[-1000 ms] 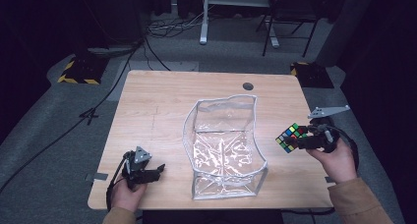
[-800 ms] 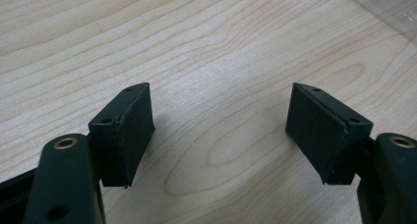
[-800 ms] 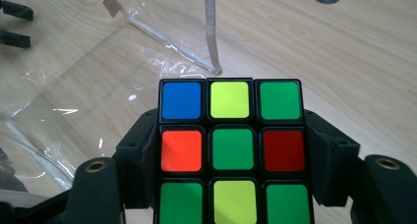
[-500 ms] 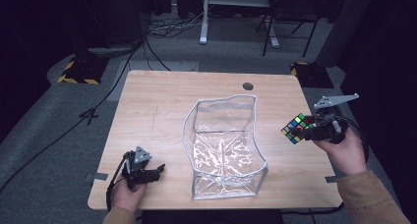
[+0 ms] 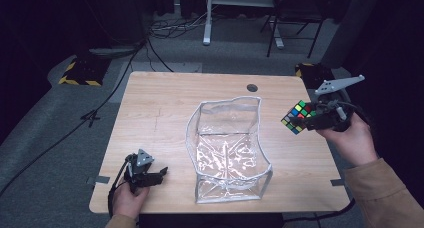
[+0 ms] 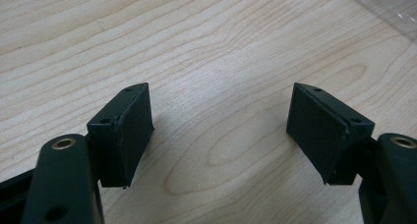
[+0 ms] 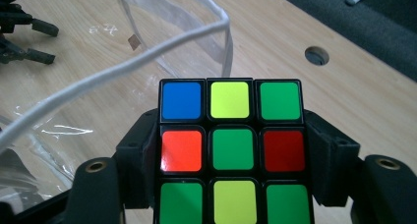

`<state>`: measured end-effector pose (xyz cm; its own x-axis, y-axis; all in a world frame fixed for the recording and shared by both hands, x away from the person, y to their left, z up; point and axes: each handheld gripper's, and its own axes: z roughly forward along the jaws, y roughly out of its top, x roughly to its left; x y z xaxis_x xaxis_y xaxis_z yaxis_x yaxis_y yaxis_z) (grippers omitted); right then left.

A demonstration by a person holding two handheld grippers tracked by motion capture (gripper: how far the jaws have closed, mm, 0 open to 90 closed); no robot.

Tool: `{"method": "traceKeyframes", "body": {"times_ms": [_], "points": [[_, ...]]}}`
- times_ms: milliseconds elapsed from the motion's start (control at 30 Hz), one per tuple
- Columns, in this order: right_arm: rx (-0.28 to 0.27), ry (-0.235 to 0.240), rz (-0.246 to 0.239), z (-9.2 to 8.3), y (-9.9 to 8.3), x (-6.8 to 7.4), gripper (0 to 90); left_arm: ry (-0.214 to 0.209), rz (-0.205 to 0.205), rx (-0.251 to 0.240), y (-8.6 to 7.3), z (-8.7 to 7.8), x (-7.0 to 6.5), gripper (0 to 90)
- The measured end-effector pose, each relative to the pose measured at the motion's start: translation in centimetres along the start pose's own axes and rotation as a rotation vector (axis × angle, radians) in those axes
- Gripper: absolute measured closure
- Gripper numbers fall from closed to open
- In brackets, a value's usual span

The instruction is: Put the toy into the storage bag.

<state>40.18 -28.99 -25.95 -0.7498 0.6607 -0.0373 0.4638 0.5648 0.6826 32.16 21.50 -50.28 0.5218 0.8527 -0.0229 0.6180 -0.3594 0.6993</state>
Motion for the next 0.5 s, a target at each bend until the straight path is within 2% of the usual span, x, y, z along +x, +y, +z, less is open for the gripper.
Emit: {"method": "traceKeyframes", "body": {"times_ms": [67, 300, 500], "points": [[0.015, -0.004, -0.035, -0.4, 1.1, 0.4, 34.0, 0.000, -0.001, 0.000, 0.0, 0.0, 0.0, 25.7], [0.020, 0.022, -0.081, -0.8, 3.7, 1.7, 34.0, -0.004, -0.003, 0.002, 0.0, 0.0, -0.1, 25.7], [-0.024, 0.038, -0.110, -1.2, 5.3, 3.0, 34.0, 0.006, -0.006, 0.003, 0.1, 0.1, -0.1, 24.1]]}}
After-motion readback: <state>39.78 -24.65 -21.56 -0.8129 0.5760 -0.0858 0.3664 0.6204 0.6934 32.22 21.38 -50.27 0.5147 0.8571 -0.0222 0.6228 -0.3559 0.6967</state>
